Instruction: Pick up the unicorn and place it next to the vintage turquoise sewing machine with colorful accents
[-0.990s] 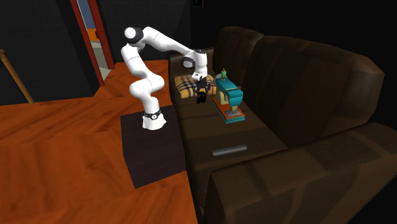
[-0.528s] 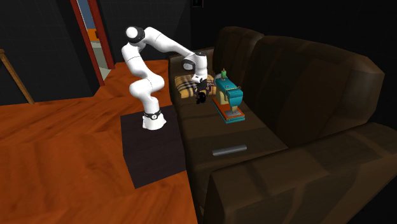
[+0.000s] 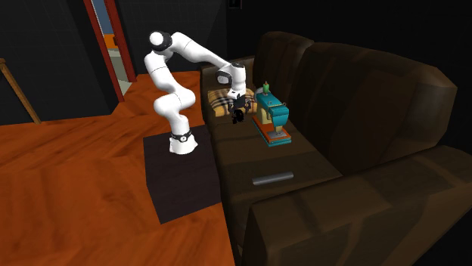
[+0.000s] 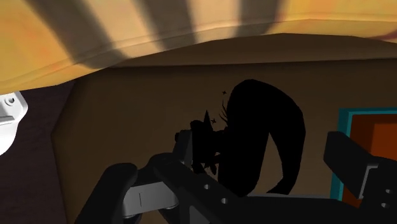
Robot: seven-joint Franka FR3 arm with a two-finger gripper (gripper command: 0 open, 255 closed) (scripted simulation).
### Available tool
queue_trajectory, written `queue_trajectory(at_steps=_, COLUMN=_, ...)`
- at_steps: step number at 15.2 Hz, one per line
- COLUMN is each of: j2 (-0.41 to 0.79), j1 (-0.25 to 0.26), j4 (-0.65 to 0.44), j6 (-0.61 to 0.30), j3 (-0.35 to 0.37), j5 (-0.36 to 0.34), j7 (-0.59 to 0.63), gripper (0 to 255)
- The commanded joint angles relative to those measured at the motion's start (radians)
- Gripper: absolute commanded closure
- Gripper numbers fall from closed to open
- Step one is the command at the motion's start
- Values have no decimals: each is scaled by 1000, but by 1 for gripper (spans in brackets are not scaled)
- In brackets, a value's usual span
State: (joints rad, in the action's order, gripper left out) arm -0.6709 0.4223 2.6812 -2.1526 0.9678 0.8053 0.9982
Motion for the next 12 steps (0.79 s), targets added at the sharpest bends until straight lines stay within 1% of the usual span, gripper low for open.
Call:
queue_trajectory(at_steps=1, j2=10, j1=-4, j4=-3, j6=-9, j3=14, j5=2, j7=6, gripper=0)
queue_trajectory(at_steps=5, j2=-78, j1=20, j4=-57, j6=147, j3=-101, j5=-61, j7=21, gripper=0)
queue_trajectory(at_steps=12, j2=-78, j1=20, j4=-57, j6=147, j3=-101, j5=-61, j7=21, gripper=0)
